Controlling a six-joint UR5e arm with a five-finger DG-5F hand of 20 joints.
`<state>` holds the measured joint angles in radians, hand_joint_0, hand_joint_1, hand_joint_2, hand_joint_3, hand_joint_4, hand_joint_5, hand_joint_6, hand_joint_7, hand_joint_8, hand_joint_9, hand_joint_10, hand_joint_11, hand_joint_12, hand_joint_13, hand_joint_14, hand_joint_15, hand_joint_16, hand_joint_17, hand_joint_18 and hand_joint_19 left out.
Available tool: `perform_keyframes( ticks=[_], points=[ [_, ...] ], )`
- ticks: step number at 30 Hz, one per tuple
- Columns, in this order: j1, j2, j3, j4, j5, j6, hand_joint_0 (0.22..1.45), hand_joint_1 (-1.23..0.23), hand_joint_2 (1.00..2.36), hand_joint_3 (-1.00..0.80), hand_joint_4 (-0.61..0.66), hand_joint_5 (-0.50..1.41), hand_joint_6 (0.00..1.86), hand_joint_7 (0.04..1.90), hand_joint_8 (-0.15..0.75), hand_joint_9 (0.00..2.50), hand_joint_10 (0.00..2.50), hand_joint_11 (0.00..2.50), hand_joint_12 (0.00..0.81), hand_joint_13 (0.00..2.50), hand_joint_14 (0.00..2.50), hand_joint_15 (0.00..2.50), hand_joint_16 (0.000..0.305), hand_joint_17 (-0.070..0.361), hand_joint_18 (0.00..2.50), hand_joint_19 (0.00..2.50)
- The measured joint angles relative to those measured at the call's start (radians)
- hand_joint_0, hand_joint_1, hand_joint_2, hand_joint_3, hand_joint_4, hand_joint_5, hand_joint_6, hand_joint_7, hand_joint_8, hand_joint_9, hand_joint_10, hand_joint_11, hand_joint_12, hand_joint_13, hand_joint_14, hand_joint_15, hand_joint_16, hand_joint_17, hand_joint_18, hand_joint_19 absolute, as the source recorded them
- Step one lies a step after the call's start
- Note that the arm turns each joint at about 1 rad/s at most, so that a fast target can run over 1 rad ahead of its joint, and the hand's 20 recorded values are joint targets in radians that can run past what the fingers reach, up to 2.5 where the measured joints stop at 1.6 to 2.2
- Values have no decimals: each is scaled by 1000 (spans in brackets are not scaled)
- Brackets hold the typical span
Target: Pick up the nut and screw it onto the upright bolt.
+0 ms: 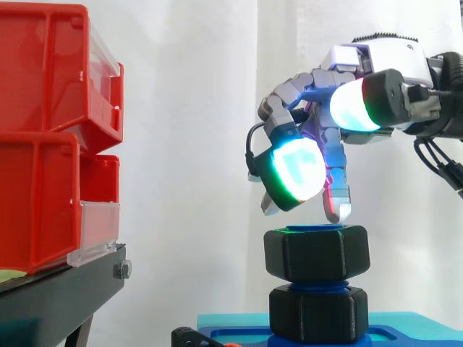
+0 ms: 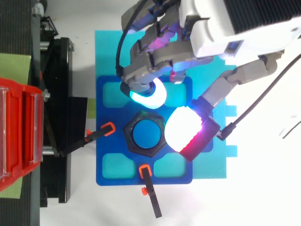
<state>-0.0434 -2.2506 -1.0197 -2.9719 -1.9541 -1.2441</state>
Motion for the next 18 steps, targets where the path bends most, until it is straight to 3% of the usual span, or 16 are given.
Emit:
perform_keyframes(
  ticks=[5, 10, 14, 18],
  points=[
    [-11, 0, 43, -37, -15, 0, 513, -282, 1000, -500, 216, -50, 503, 870, 214, 1075, 0, 0, 232, 563, 0, 0, 23, 52, 242, 0],
    [-14, -1, 77, -54, -28, -10, 486, -215, 1000, -500, 192, -146, 502, 694, 225, 651, 0, 0, 302, 298, 0, 0, 34, 77, 0, 0],
    [-3, -1, 58, -28, -22, -19, 482, -148, 1000, -500, 169, -181, 501, 619, 225, 507, 0, 0, 310, 184, 0, 0, 38, 86, 0, 0],
    [24, -1, -13, 53, 9, -1, 486, -83, 1000, -500, 192, -198, 501, 565, 226, 413, 0, 0, 309, 130, 0, 0, 39, 87, 0, 0]
  ],
)
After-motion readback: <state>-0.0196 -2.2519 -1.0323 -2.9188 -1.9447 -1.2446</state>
